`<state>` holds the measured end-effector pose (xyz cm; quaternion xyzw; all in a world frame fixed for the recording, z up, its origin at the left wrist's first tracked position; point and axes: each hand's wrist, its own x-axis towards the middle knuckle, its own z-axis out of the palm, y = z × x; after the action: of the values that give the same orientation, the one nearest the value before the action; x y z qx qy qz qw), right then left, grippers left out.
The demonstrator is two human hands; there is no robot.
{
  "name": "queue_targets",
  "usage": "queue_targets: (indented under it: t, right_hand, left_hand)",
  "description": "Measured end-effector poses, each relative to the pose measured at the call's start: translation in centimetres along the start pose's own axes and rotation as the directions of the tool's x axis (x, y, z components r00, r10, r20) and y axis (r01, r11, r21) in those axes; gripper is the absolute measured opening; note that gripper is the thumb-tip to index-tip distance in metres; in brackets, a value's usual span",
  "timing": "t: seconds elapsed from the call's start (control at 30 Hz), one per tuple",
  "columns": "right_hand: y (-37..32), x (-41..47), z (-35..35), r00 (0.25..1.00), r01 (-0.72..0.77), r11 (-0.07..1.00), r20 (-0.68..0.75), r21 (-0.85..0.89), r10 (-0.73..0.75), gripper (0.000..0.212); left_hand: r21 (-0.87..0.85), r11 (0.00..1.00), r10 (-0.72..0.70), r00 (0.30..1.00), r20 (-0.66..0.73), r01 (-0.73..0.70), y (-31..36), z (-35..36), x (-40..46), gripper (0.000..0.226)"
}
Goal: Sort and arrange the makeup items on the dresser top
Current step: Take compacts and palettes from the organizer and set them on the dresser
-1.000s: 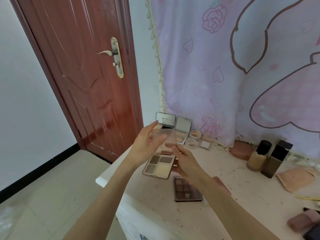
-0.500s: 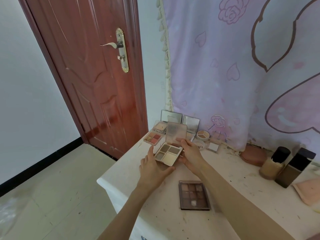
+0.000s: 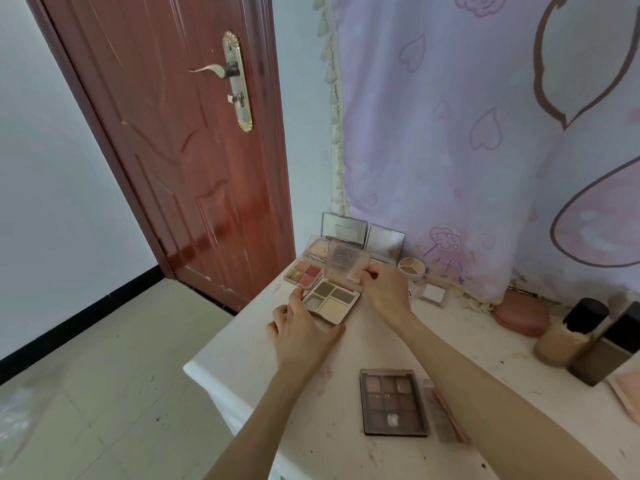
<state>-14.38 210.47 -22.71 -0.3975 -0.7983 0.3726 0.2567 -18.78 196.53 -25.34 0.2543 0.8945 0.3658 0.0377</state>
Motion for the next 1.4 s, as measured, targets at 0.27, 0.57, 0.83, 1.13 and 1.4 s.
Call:
queue_targets:
  t: [0.27,0.57,0.83,1.13,1.4]
  right_hand:
    - [0.0,0.9,0.2,1.000,-0.011,0.997,-0.028,0.080,0.013,0.022]
    - [0.1,0.9,-0.2,0.993,-0.092,0.967,-0.046,0.236,0.105,0.017]
    - [0.2,-0.1,-1.7,0.993,-0.118,0.950,0.018,0.288,0.118,0.031]
    - [2.2,-8.1,-6.8,0.942,0.118,0.993,0.315,0.000,-0.112,0.022]
    - [3.0,-13.0,-10.0,0.726,0.472,0.788,0.681,-0.395,-0.094,0.078]
  left_hand:
    - [0.126,0.992,-0.001,0.999,-0.048,0.007,-0.1,0.5,0.2,0.094]
    - [0.169,0.986,0.013,0.997,-0.072,0.000,-0.5,0.8,0.1,0.086]
    - [0.206,0.978,0.030,0.998,-0.057,-0.017,-0.4,0.5,-0.1,0.087]
    - [-0.028,0.994,0.103,0.995,-0.013,-0.103,-1.0,-1.3,-2.8,0.057]
    - [-0.275,0.922,0.363,0.860,0.360,-0.274,-1.4,-2.4,-7.3,0.085]
